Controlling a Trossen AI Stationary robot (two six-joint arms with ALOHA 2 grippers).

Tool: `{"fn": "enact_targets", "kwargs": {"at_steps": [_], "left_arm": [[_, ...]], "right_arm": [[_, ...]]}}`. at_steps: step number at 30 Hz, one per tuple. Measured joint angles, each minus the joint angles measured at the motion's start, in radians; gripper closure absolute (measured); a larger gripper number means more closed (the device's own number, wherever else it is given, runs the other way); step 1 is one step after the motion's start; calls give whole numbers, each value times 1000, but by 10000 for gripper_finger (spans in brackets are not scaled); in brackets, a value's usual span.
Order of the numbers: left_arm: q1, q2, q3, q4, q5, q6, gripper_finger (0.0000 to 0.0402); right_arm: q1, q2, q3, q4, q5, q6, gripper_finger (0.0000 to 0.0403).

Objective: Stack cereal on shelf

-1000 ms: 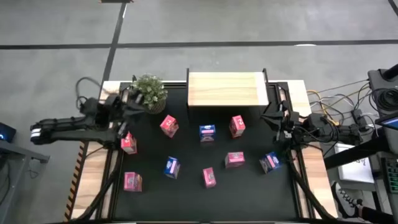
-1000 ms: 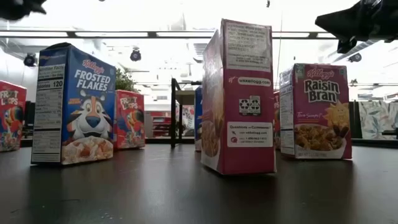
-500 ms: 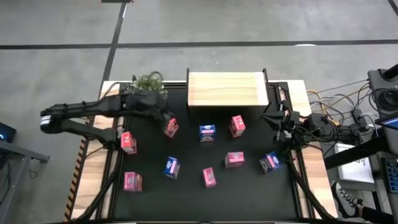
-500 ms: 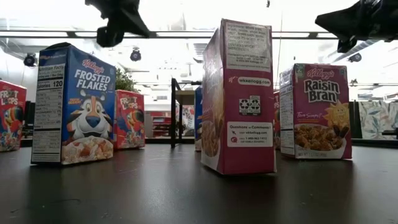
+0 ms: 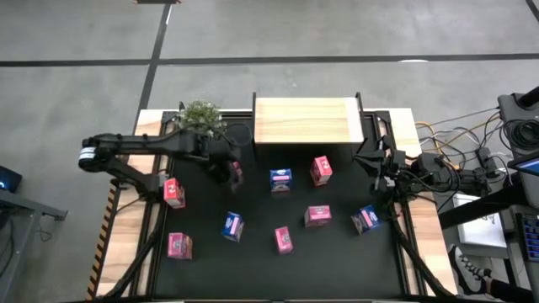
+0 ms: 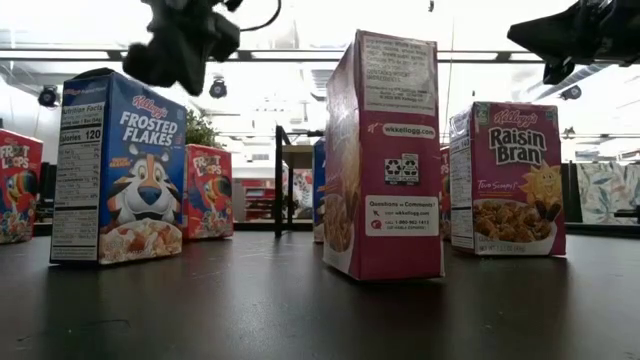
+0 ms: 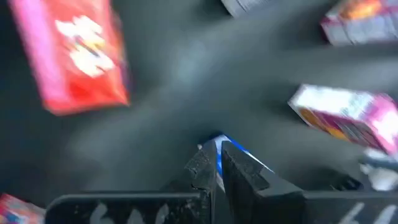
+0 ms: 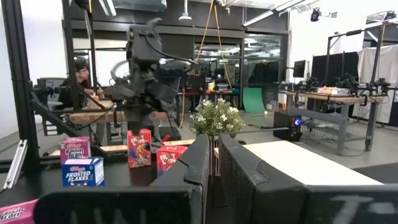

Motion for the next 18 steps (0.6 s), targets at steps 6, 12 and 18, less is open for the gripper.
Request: {"fn": "enact_targets", "kwargs": {"at_steps": [6,12,18], "left_arm": [[-132,60,106,-30,15,-130,395],[-230,102,153,-163,15,-261,394],[-273,102,155,-176,13,-354,347]], "right_arm": [[0,0,0,-6,0,-7,374],[0,0,0,-5,0,-17,374],[0,0,2,-3,0,-26,374]]}}
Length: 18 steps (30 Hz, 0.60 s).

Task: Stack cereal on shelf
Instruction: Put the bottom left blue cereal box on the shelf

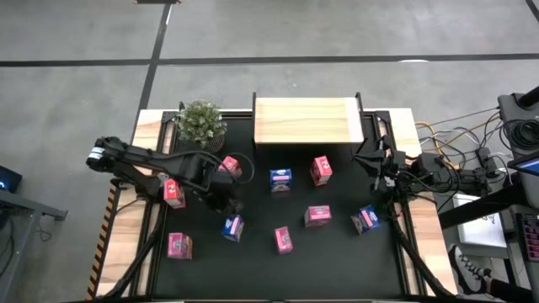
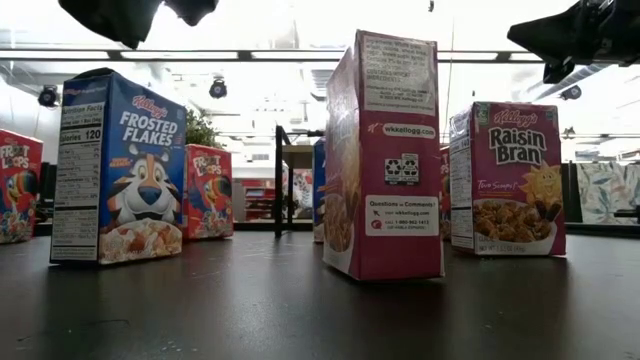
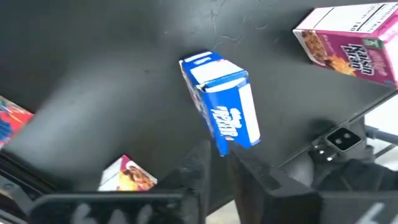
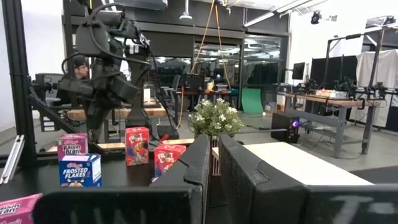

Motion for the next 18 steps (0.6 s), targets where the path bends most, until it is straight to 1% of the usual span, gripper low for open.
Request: {"fn": "enact_targets", "kwargs": {"at_steps": [4,6,8,11,14,18], "left_arm": [[-22,10,0,45,-2,-46,281],[-37,26,0,59,-23,-75,244],[-47,55,2,68,-42,-104,205],[-56,109,2,106,-43,-110,156],[-58,159,2,114,-43,-104,123],[-58,197,2,88,-55,-85,110]], "right_arm": [[0,0,6,0,0,-1,374],[0,0,8,-3,0,-1,374],[0,0,10,-8,-1,-1,374],[0,0,11,-18,-1,-1,374],[0,0,11,-18,-1,0,374],[0,0,11,-18,-1,0,374]]}}
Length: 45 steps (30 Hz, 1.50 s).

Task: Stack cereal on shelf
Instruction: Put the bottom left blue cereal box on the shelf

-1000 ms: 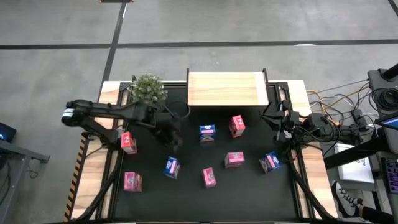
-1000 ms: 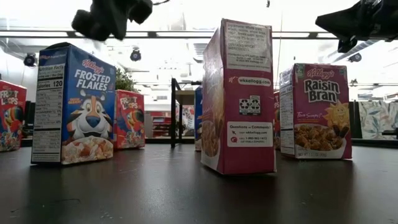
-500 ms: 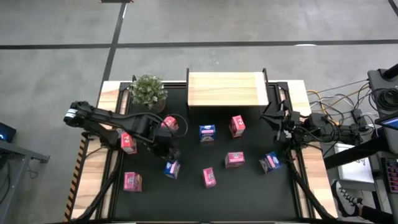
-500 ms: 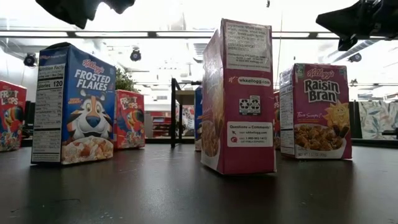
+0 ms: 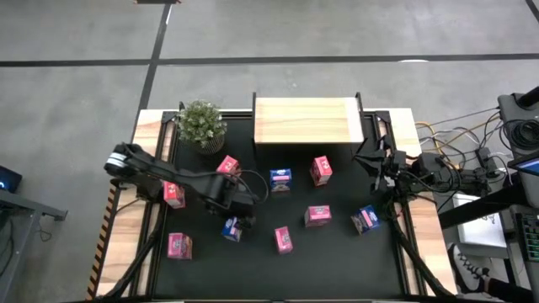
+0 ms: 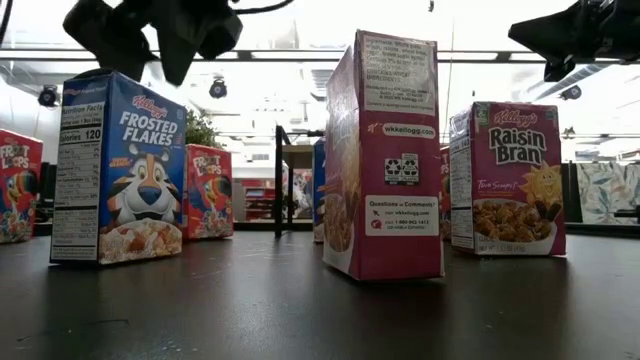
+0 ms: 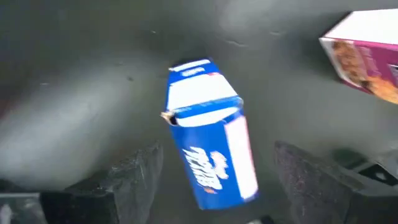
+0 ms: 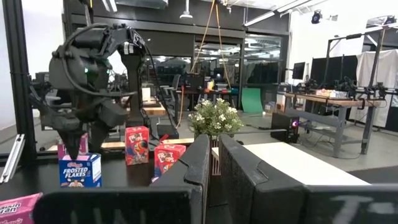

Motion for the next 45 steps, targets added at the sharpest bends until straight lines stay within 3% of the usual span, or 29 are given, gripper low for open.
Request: {"fn": "enact_targets", "kwargs": {"at_steps": [6,19,27,33,45], "left_arm": [[-5,17,0,-13,-25,3,125],[-17,35,0,-12,-51,3,229],[-20,36,29,-9,-48,58,259],[-8,37,184,-10,-60,287,268],[136,70,663,-20,-274,957,270]], "right_arm": [[0,0,0,0,0,0,374],[0,0,0,0,0,0,374],[0,0,0,0,0,0,374],[0,0,0,1,0,1,374],[0,0,0,5,1,-12,374]]}}
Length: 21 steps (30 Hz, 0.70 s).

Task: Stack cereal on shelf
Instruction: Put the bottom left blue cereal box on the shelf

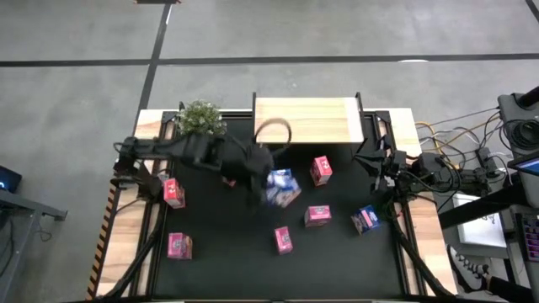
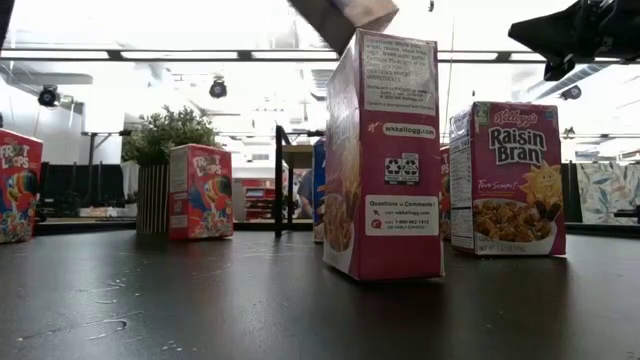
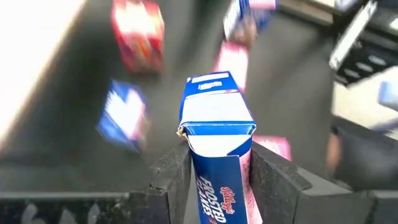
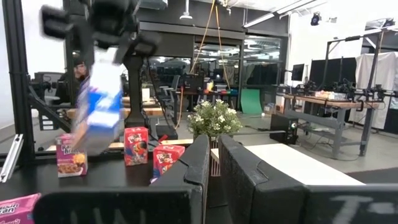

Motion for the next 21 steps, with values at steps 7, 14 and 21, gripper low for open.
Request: {"fn": "enact_targets", "kwargs": {"at_steps": [7,14,21], "left_arm": [[181,102,256,-37,-29,419,270],[435,132,181,101,-17,684,270],[597,217,191,95,41,723,270]], "right_arm": [[0,0,0,-20,0,8,374],[0,3,-1,-59,1,14,374],[0,8,-6,-101,8,68,374]]}}
